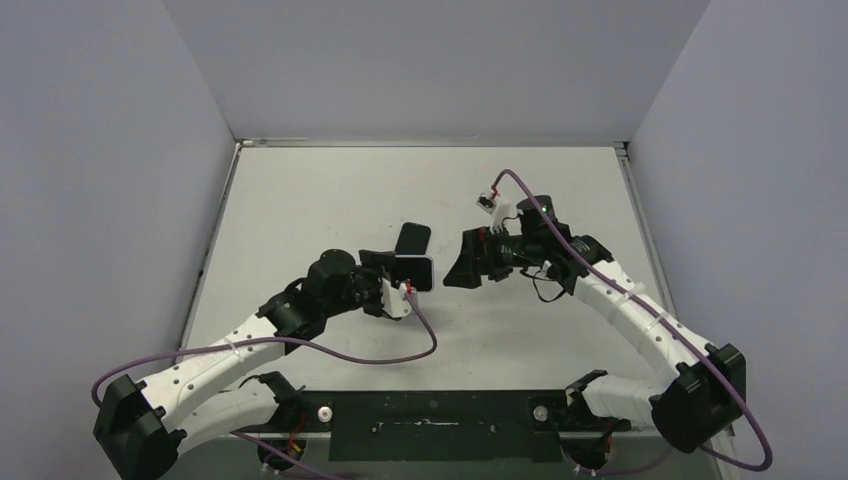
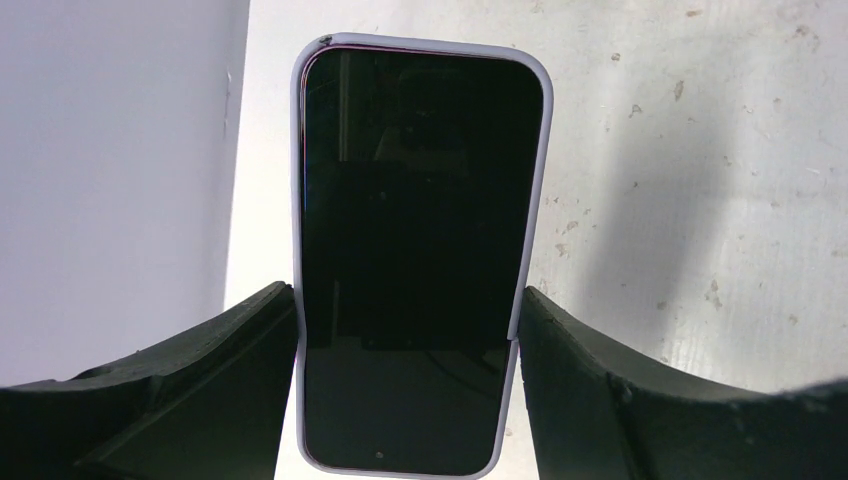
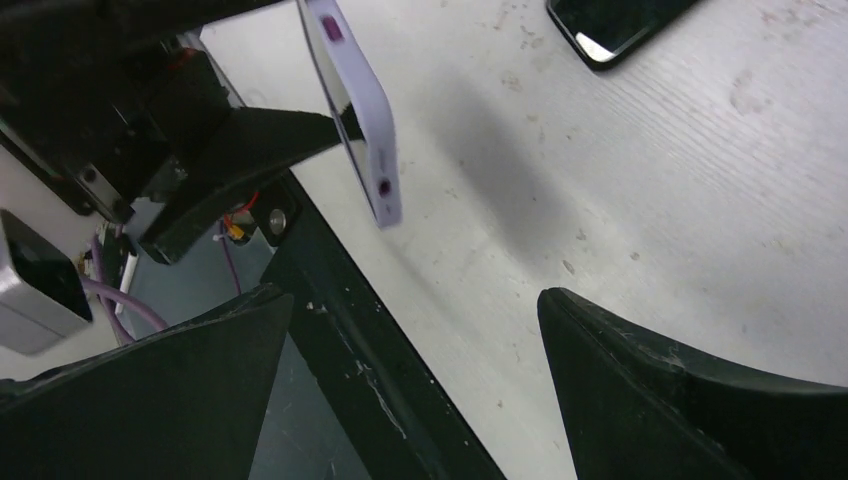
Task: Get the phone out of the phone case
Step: Adjust the phone.
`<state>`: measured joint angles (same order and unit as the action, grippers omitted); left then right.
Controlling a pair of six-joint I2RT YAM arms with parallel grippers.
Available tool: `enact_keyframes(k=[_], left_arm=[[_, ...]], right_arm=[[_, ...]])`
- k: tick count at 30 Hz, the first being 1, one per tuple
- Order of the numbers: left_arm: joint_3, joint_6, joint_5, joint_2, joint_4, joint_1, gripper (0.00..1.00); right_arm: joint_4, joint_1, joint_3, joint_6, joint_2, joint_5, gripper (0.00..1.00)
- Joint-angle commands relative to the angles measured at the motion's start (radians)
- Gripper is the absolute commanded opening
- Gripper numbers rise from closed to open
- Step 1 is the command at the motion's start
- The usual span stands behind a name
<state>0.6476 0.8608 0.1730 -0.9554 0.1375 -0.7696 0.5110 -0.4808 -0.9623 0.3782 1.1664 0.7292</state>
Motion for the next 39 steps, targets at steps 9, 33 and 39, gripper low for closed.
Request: enact_keyframes(k=[9, 33, 39], left_arm=[[0.065, 0.335, -0.01, 0.068, 0.025, -0.089, 0.0], [0.035, 0.262, -0.013, 0.181, 0.06, -0.101, 0.72], [0.038, -0.103, -0.191, 0.176, -0.105, -0.1, 0.97]], right_arm=[[0.066, -0.208, -0.298, -0.078, 0.286, 0.014, 0.99], [-0.098, -0.254, -0.171, -0.034, 0.241, -0.017, 0.0], [-0.356, -0.19, 0.039, 0.109, 0.073, -0.131, 0.0]])
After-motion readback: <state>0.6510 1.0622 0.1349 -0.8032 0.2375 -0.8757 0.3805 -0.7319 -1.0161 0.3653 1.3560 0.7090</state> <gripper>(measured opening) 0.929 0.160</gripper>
